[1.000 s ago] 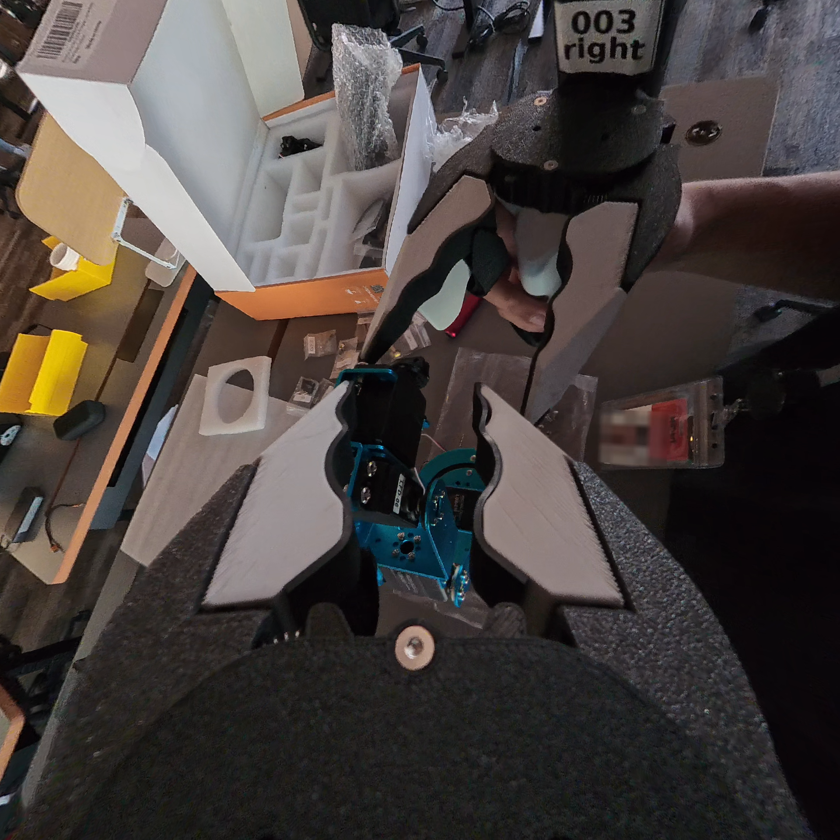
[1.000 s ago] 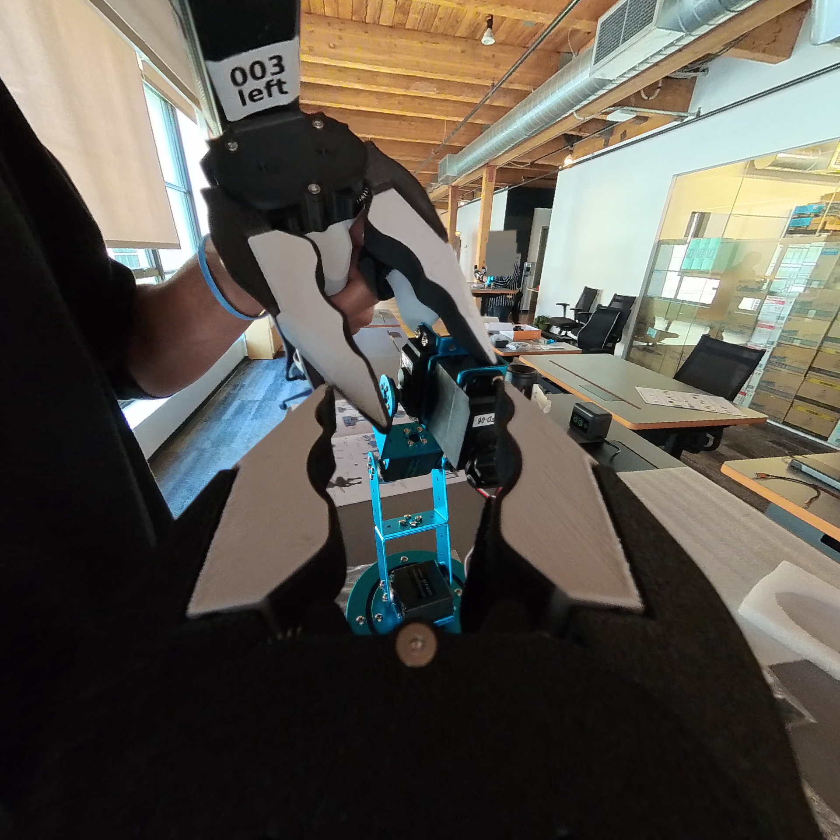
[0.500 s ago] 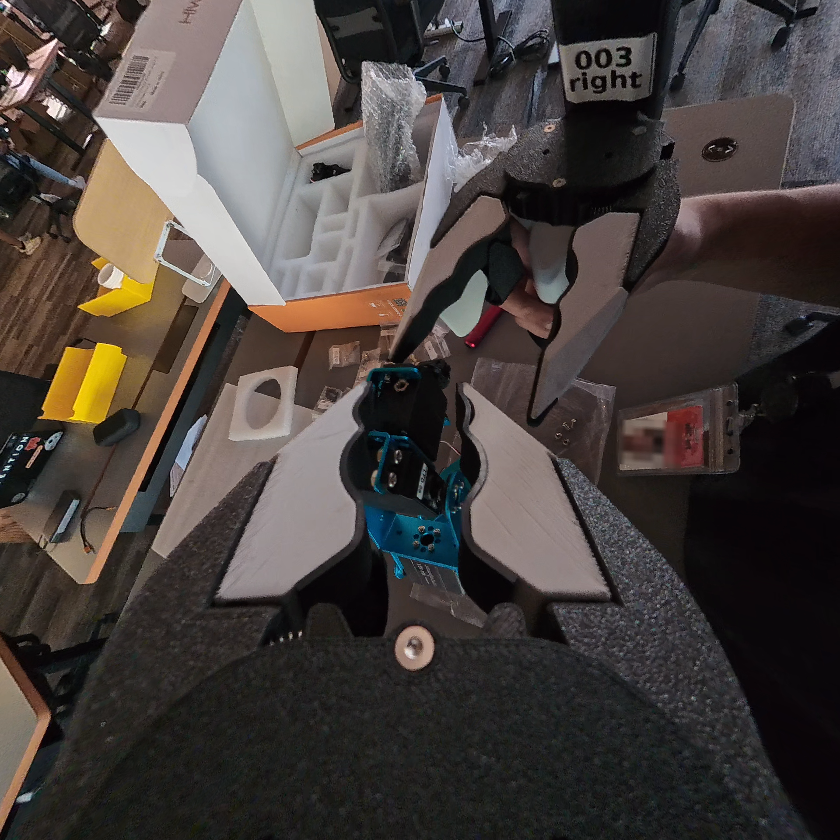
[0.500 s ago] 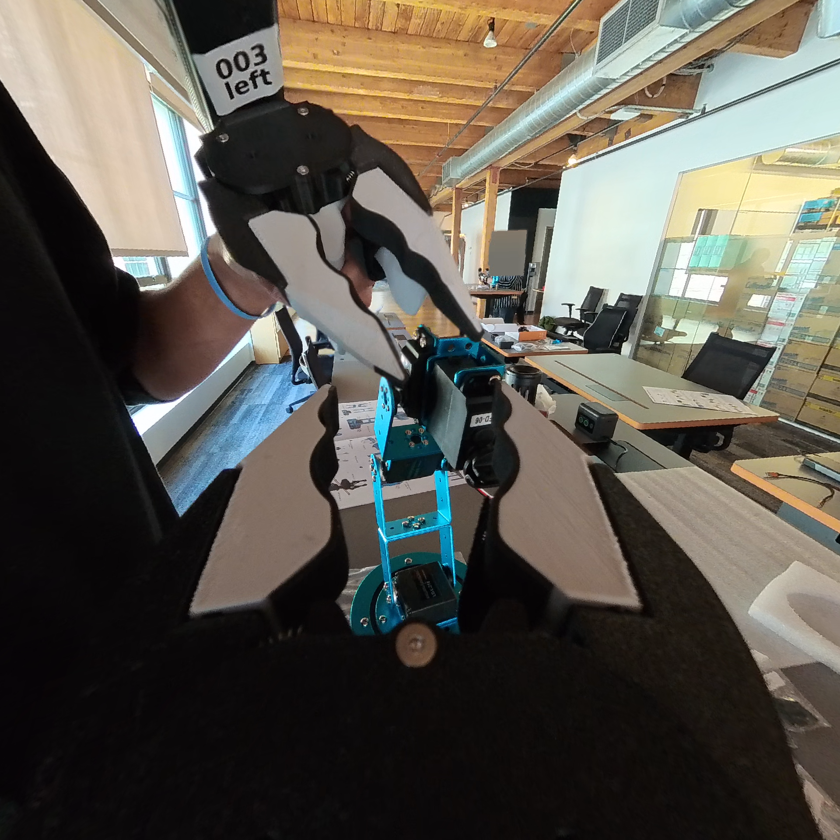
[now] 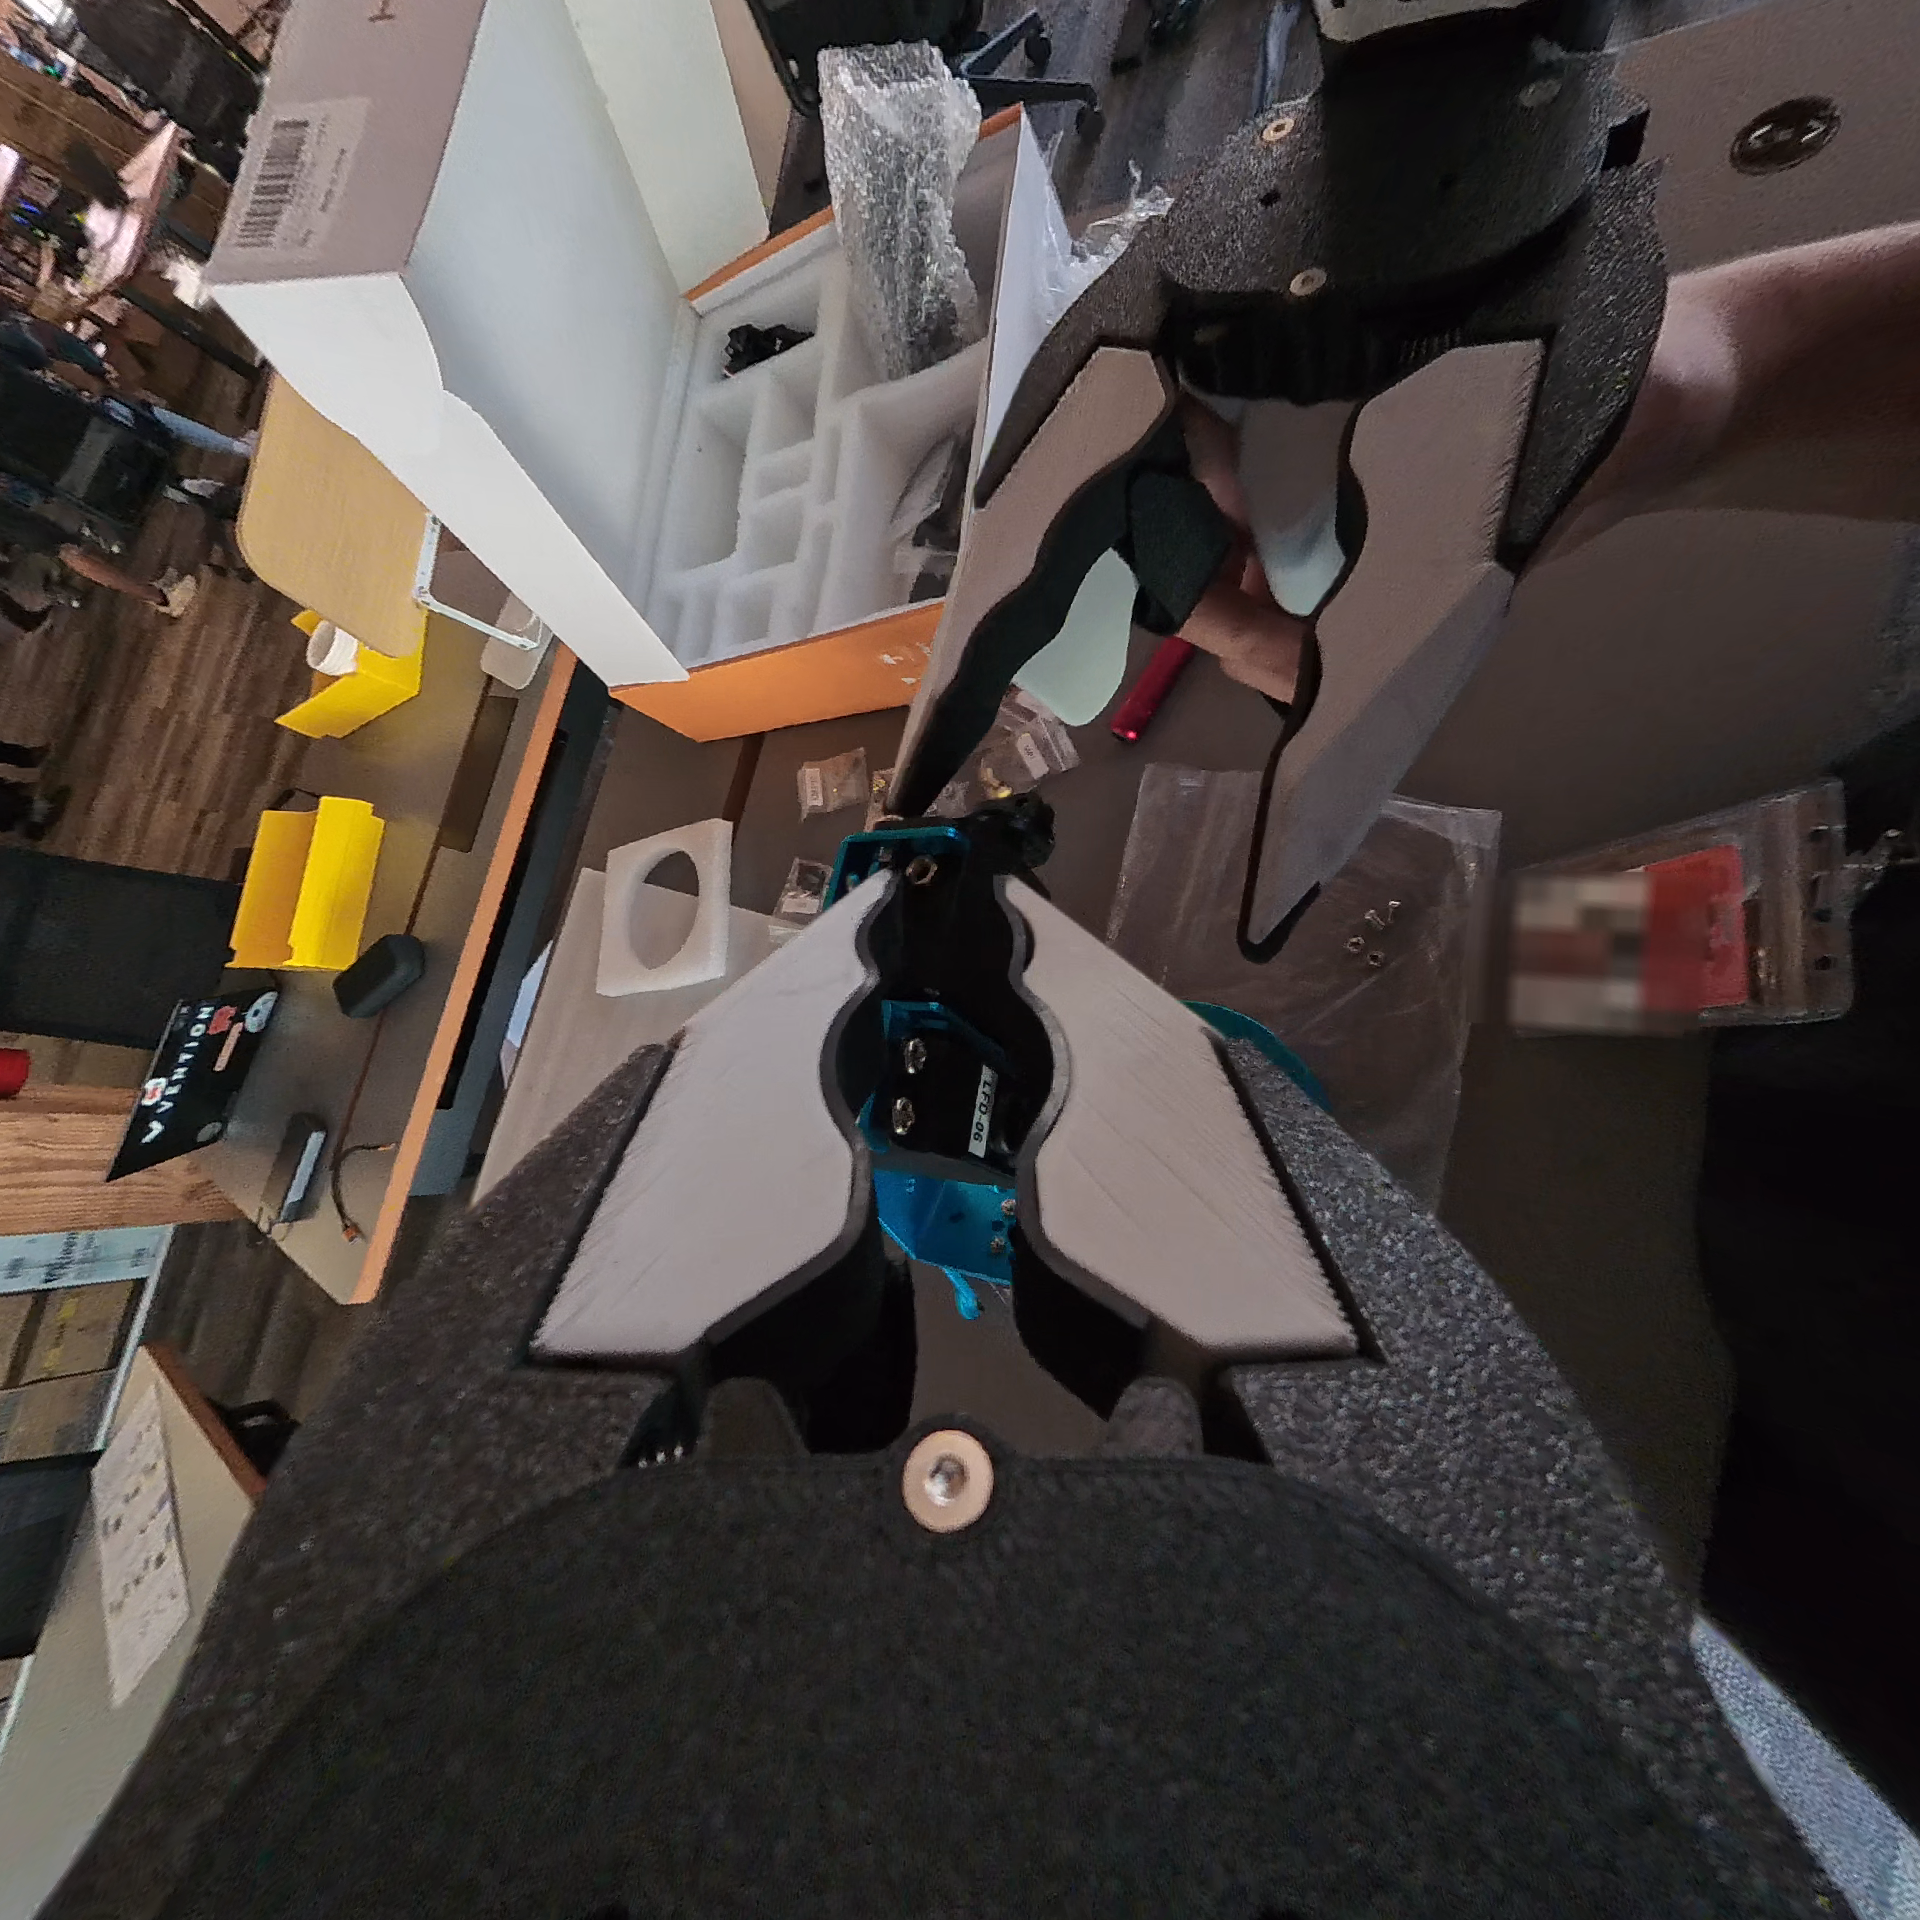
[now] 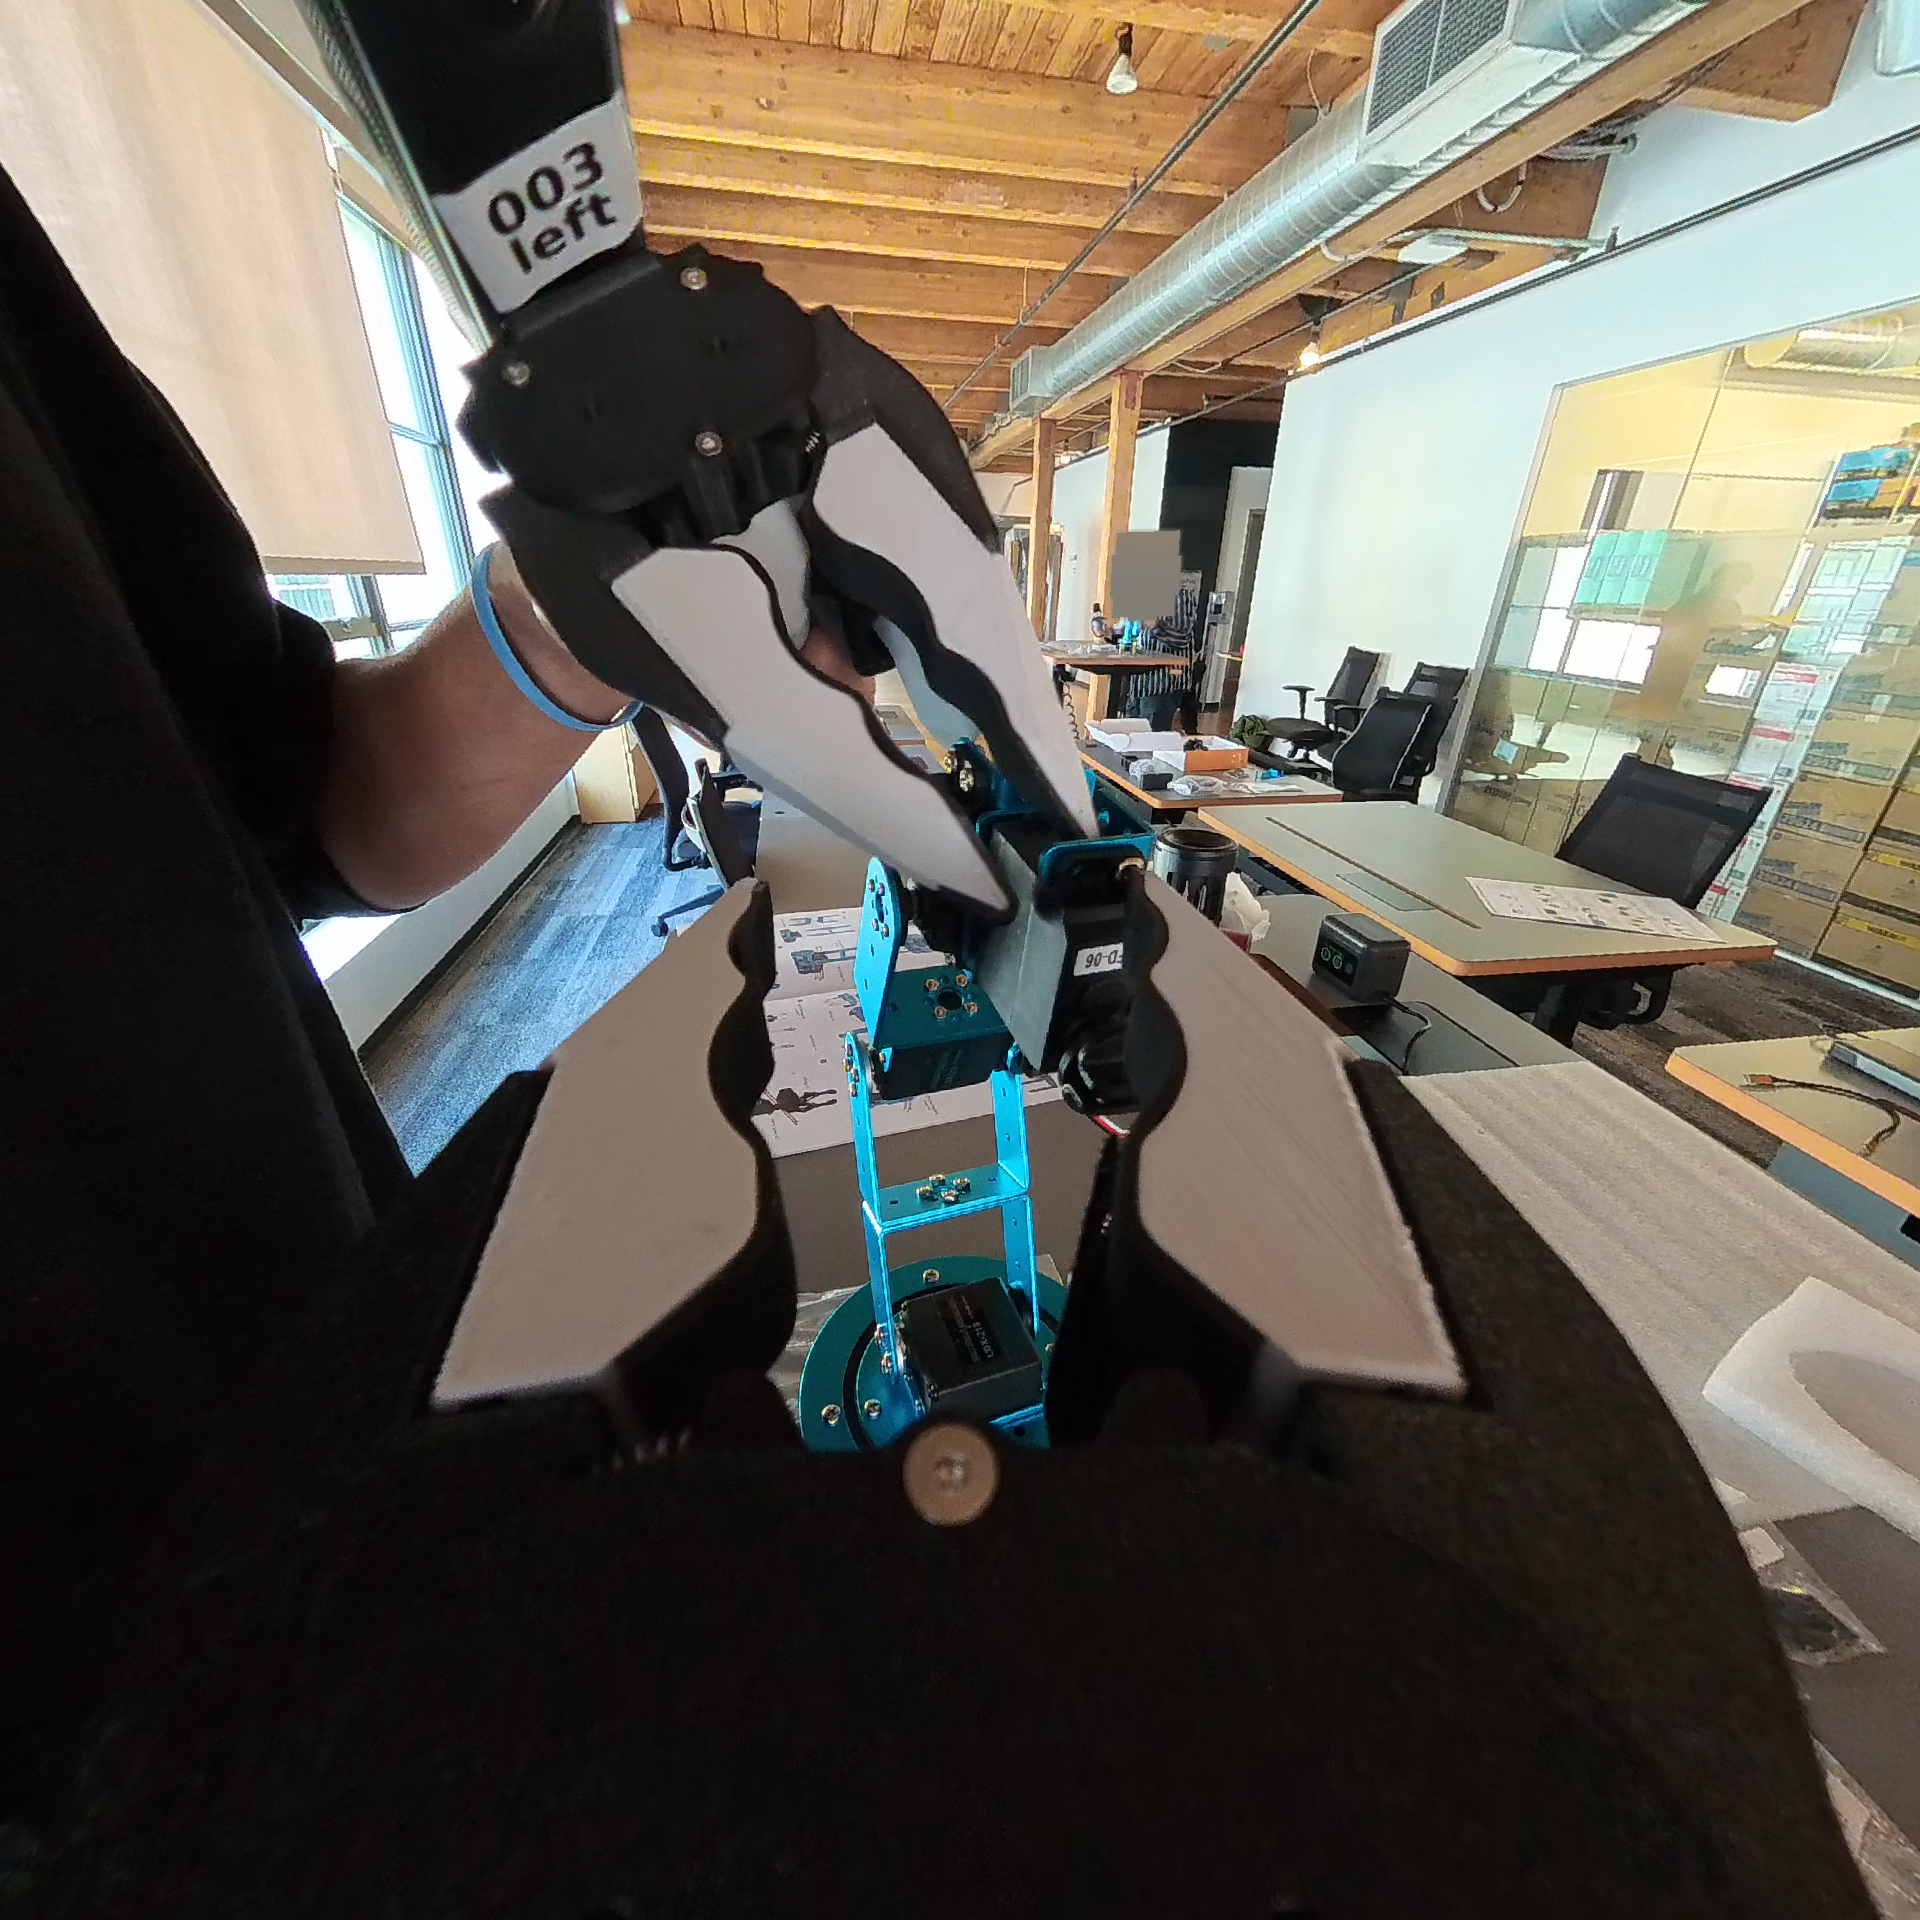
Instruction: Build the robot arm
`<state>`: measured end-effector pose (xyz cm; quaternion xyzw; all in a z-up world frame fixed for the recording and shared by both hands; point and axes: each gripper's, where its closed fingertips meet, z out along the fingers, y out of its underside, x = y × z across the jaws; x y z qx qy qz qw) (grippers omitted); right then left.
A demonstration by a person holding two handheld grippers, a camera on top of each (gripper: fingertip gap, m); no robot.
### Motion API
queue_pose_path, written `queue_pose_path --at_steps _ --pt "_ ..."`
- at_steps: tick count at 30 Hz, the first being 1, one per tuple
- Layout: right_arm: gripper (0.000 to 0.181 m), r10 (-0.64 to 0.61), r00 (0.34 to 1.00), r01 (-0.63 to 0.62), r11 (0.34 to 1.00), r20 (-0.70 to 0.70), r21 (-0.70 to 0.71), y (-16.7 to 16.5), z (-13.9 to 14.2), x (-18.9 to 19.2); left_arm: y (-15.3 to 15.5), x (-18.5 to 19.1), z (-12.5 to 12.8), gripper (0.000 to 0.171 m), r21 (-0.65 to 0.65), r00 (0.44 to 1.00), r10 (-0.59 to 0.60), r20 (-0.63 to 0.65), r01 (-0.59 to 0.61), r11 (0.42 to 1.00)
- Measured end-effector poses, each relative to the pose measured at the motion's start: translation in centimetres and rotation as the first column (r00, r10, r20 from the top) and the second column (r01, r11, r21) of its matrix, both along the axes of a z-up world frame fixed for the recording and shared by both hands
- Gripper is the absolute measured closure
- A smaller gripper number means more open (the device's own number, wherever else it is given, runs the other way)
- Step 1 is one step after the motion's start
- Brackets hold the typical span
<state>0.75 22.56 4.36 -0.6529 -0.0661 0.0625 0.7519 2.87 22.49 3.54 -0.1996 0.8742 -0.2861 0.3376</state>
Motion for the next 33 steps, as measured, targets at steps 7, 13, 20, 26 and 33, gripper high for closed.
queue_pose_path --at_steps 7,13,20,26,33 --pt "0.115 -0.001 1.0 0.001 1.0 0.0 -0.003 0.0 0.0 0.0 -0.2 -0.2 0.2 0.165 0.061 0.998 -0.029 0.063 0.025 0.998" --pt "0.114 -0.001 1.0 0.001 1.0 0.003 -0.009 0.0 0.0 -0.1 -0.1 -0.4 0.3 0.165 0.047 0.997 -0.023 0.079 0.019 0.999" --pt "0.114 -0.001 1.0 0.002 1.0 0.006 -0.015 -0.1 0.1 -0.2 0.7 0.5 1.3 0.167 -0.203 0.991 0.132 0.019 -0.125 0.971" --pt "0.112 0.015 1.0 -0.015 1.0 0.012 -0.019 -0.2 0.0 -0.3 0.6 0.7 0.8 0.167 -0.246 0.98 0.191 -0.047 -0.197 0.949" --pt "0.111 0.043 0.999 -0.043 0.999 0.009 -0.017 -0.3 0.0 -0.4 0.5 1.0 0.6 0.17 -0.142 0.984 0.152 -0.087 -0.164 0.976"
